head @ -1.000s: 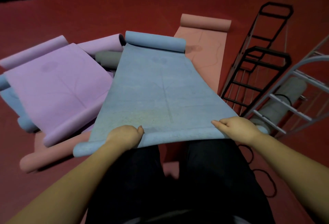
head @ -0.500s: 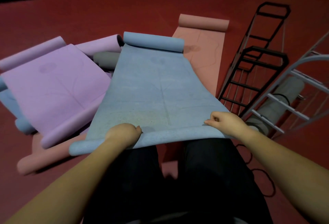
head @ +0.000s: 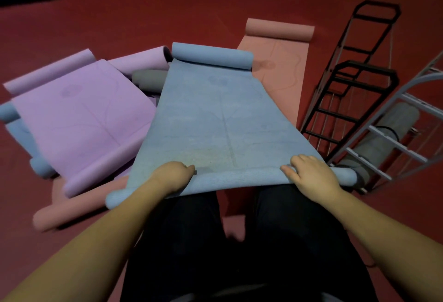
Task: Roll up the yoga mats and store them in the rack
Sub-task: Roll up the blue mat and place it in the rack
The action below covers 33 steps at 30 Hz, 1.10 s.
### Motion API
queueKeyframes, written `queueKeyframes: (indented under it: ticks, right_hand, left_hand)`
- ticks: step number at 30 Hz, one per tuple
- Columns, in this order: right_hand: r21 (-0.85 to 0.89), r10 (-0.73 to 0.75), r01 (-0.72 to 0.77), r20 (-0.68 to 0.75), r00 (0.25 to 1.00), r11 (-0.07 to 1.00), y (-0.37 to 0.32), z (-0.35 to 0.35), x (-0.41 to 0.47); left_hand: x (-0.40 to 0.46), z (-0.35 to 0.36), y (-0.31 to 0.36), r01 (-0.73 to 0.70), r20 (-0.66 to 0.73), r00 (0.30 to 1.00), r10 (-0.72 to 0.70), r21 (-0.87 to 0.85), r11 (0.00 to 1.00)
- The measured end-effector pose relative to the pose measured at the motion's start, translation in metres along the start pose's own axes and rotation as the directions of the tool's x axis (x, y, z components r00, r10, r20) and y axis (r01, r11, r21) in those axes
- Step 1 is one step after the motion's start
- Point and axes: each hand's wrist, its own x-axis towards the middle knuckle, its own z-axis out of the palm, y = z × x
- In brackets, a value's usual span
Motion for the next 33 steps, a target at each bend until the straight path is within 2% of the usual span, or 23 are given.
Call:
queueKeyframes:
  ticks: [3, 6, 9, 12, 18, 21, 24, 27, 30, 33]
  right_hand:
    - [0.012, -0.008, 0.007, 0.083, 0.997, 1.0, 0.002, -0.002, 0.011]
    - [0.015, -0.006, 0.004, 0.138, 0.99, 1.0, 0.001, -0.002, 0.018]
    - [0.014, -0.005, 0.003, 0.156, 0.988, 1.0, 0.002, -0.004, 0.02]
    - [0.027, -0.008, 0.004, 0.163, 0.987, 1.0, 0.002, -0.004, 0.021]
    - [0.009, -0.02, 0.018, 0.141, 0.99, 1.0, 0.0, -0.01, 0.019]
    - [-0.042, -0.017, 0.023, 0.153, 0.988, 0.999, 0.001, -0.02, 0.019]
    - [-0.104, 0.027, -0.002, 0.239, 0.971, 0.995, 0.006, -0.033, 0.028]
    - [-0.074, 0.066, -0.041, 0.387, 0.92, 0.996, 0.007, -0.038, 0.036]
    - [0.013, 0.071, -0.087, 0.46, 0.885, 0.996, 0.007, -0.029, 0.038]
    - [0.091, 0.049, -0.095, 0.415, 0.909, 0.991, 0.012, -0.022, 0.042]
  left_hand:
    - [-0.015, 0.003, -0.013, -0.067, -0.089, 0.994, 0.061, -0.068, 0.995]
    - [-0.029, 0.011, -0.032, -0.109, -0.17, 0.98, 0.099, -0.05, 0.993]
    - [-0.04, 0.017, -0.054, -0.063, -0.367, 0.924, 0.106, 0.128, 0.99]
    - [-0.054, 0.022, -0.063, 0.014, -0.442, 0.894, 0.072, 0.187, 0.982]
    - [-0.049, 0.005, -0.057, 0.06, -0.328, 0.945, 0.002, 0.178, 0.982]
    - [-0.044, -0.011, -0.051, 0.039, -0.174, 0.985, -0.01, 0.164, 0.986]
    - [-0.035, -0.029, -0.046, 0.074, -0.047, 0.996, -0.071, 0.081, 0.994]
    - [-0.028, -0.033, -0.039, 0.123, 0.047, 0.991, -0.123, 0.005, 0.992]
    - [-0.025, -0.024, -0.034, 0.108, 0.107, 0.987, -0.115, 0.072, 0.992]
    - [-0.018, -0.012, -0.039, 0.065, 0.096, 0.992, -0.083, 0.173, 0.983]
